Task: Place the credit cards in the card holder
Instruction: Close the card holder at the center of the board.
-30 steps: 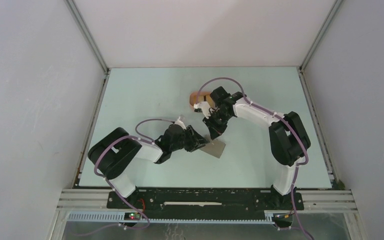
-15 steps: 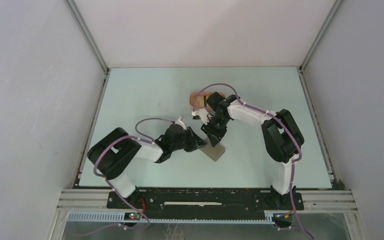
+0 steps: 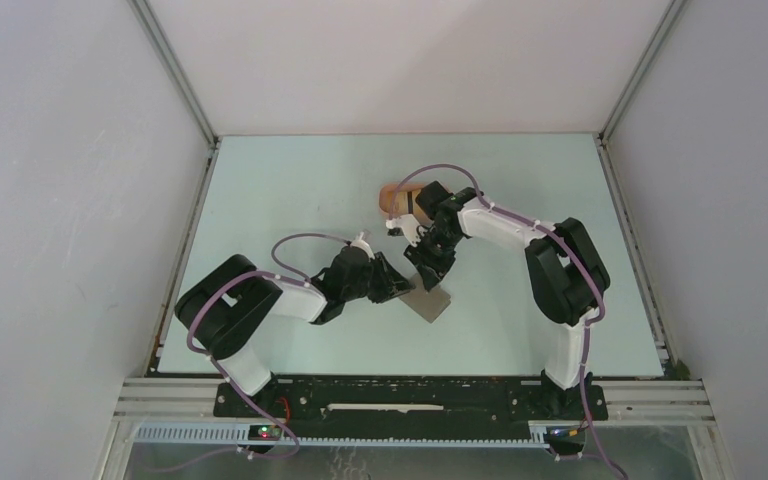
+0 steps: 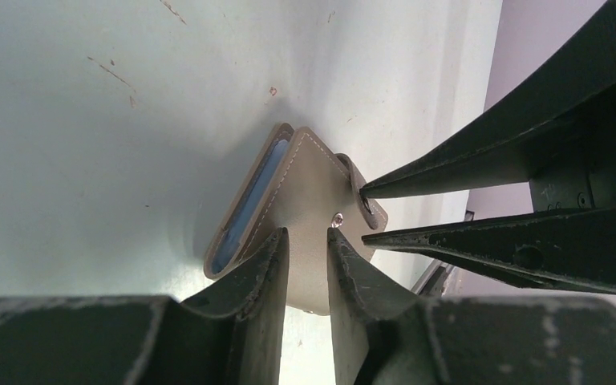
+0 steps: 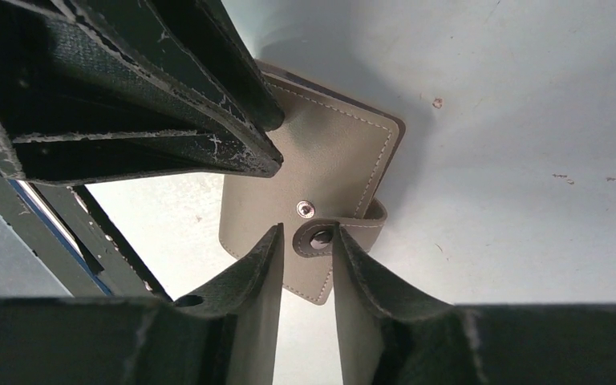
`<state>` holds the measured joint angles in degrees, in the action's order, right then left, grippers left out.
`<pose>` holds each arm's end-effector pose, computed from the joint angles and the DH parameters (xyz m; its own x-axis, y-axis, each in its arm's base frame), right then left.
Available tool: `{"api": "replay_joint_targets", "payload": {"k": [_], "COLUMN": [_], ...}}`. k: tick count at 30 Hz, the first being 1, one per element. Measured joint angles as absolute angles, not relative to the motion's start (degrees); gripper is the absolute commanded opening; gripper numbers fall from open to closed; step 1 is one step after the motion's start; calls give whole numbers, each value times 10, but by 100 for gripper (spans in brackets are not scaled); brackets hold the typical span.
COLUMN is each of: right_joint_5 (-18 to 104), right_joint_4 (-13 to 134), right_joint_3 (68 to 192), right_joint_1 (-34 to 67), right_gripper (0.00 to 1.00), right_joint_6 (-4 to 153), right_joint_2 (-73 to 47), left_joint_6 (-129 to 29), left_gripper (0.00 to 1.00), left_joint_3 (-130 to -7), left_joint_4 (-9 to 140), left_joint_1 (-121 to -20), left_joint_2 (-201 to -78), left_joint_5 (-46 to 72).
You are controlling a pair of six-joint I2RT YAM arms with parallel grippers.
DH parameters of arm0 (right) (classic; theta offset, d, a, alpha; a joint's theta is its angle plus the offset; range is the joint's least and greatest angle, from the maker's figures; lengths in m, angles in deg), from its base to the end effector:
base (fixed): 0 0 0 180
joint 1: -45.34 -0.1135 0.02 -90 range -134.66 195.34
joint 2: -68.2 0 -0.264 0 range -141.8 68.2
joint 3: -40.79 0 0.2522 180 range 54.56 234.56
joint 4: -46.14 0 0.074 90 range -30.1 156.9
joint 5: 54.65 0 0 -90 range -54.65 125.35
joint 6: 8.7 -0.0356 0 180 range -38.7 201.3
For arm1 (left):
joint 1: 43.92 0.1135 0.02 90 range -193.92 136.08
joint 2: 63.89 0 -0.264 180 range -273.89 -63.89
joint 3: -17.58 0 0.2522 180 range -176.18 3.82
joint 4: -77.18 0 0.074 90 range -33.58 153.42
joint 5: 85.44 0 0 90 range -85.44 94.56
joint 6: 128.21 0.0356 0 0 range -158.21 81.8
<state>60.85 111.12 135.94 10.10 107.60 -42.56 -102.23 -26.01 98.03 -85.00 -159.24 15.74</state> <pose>0.2965 0.2282 0.1878 -0.4661 -0.8189 -0.3348 -0.8754 0.3722 0.3083 0.2172 -0.1985 0.1223 -0.8618 -0.4186 -0.2863 -0.0108 0.5795 -0.8149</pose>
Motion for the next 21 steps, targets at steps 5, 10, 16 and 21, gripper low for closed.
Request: {"api": "replay_joint_targets", "payload": {"k": [5, 10, 16, 21], "right_joint_5": [609, 607, 603, 606], "right_joint_4": [1111, 1111, 1110, 1113], "right_joint_3": [1359, 1359, 1360, 1363], "right_joint_1": [101, 101, 105, 108], "right_gripper": [26, 18, 14, 29], "right_joint_6": [1076, 1076, 1073, 1071], "right_joint_2": [-426, -425, -425, -425], "left_joint_6": [-1022, -1021, -1020, -1018], "left_gripper": [29, 29, 29, 29], "left_joint_3": [-260, -262, -267, -267], "left_joint_4": [980, 976, 967, 967], "left_joint_1": [-850, -850, -851, -851], "left_joint_2": [-1592, -1592, -1592, -1592], "left_joint_5": [157, 157, 157, 157]}}
